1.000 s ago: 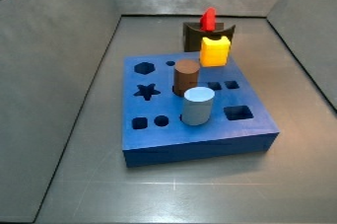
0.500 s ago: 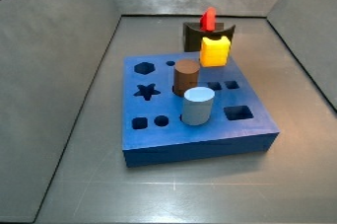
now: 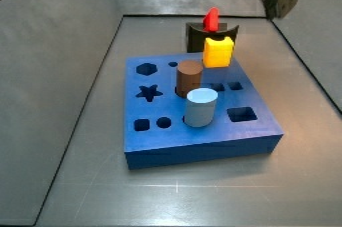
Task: Pick up the square-circle object. Move up. Place the square-circle object on the fixture. Regrasp the square-circle object. Move to above the board. Insert the square-circle object.
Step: Regrasp the square-circle object.
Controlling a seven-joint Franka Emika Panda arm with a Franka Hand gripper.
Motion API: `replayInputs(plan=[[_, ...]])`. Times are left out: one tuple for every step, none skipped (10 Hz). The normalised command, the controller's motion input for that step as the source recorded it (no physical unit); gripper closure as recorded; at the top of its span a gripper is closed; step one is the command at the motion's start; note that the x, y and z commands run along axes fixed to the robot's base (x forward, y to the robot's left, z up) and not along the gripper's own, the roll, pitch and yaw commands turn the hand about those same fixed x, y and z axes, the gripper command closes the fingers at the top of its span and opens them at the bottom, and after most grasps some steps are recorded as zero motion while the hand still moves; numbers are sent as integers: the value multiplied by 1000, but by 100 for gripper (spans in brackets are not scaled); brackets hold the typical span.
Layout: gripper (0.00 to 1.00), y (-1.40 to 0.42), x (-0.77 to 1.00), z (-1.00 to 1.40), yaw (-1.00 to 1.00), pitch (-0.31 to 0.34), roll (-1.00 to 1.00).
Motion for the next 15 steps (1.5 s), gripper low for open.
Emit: replayInputs(plan=[[0, 55, 75, -1000, 104, -84, 88], [0, 51, 80, -1000, 82, -103, 78], [0, 48, 88, -1000, 56, -114, 72], [0, 42, 95, -1000, 30, -112, 75], [0, 34, 104, -1000, -1, -101, 76], [0, 28, 101, -895, -18, -89, 69], [0, 21, 86, -743, -27, -72, 65], [0, 12, 76, -592, -34, -62, 67], [0, 8, 70, -395, -33, -41, 72], [0, 7, 70, -258, -30, -29, 67], [0, 3, 38, -204, -21, -12, 57], [0, -5, 14, -182, -27, -14, 60], [0, -3, 14, -182, -27, -13, 60], [0, -3, 14, -182, -27, -13, 60], [0, -3, 14, -182, -27, -13, 60]])
